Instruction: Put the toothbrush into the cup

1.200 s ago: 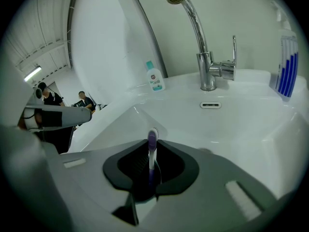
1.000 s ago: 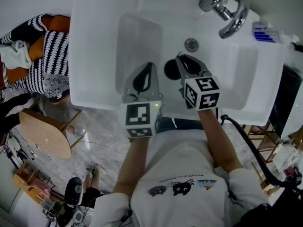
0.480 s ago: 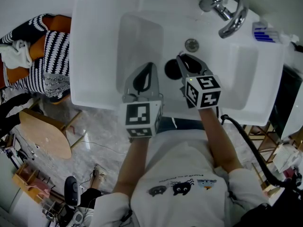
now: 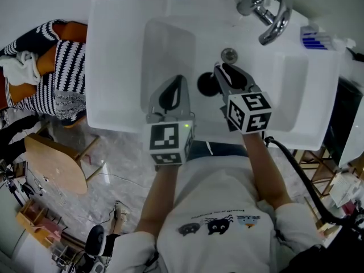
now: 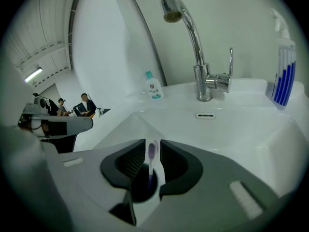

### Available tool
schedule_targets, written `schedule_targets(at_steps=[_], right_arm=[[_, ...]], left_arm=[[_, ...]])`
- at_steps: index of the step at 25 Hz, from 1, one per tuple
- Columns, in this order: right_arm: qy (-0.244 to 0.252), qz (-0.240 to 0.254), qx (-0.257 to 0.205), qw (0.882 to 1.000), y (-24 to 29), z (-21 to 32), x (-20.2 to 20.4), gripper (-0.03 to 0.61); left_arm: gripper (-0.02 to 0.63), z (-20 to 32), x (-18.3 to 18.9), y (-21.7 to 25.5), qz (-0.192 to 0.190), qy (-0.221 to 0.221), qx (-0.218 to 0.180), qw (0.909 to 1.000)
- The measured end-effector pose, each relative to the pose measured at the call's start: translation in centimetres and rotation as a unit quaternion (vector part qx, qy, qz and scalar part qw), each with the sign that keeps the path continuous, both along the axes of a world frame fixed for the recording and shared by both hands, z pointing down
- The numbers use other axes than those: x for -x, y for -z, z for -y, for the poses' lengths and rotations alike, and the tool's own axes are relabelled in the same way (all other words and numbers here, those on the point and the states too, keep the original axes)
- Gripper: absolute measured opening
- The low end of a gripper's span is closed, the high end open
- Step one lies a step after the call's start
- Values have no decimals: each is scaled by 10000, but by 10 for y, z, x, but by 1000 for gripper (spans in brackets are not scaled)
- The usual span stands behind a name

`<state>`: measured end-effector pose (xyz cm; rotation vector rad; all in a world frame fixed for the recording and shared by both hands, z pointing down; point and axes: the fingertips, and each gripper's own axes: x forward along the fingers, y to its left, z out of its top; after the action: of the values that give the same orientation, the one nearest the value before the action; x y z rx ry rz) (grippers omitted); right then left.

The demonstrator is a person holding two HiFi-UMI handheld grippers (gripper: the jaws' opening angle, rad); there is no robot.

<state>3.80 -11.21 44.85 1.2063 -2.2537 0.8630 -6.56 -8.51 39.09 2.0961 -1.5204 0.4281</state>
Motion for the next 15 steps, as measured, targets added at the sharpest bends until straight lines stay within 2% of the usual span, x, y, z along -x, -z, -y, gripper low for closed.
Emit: schedule_targets(at_steps=[3,10,15], right_arm=[[-87,76,-152,9998,16,4,-4,91],[-242,275,-603,9975,53,10,-8,3],[-324,342,-862,9952,71,7,-13,2]], left_arm=[[0,0,-1,4,-18,-13,-44,10000],[0,-1,-5,15,11,-127,-139,9998],[0,-4,-8,23,55,-164,-242,9996]])
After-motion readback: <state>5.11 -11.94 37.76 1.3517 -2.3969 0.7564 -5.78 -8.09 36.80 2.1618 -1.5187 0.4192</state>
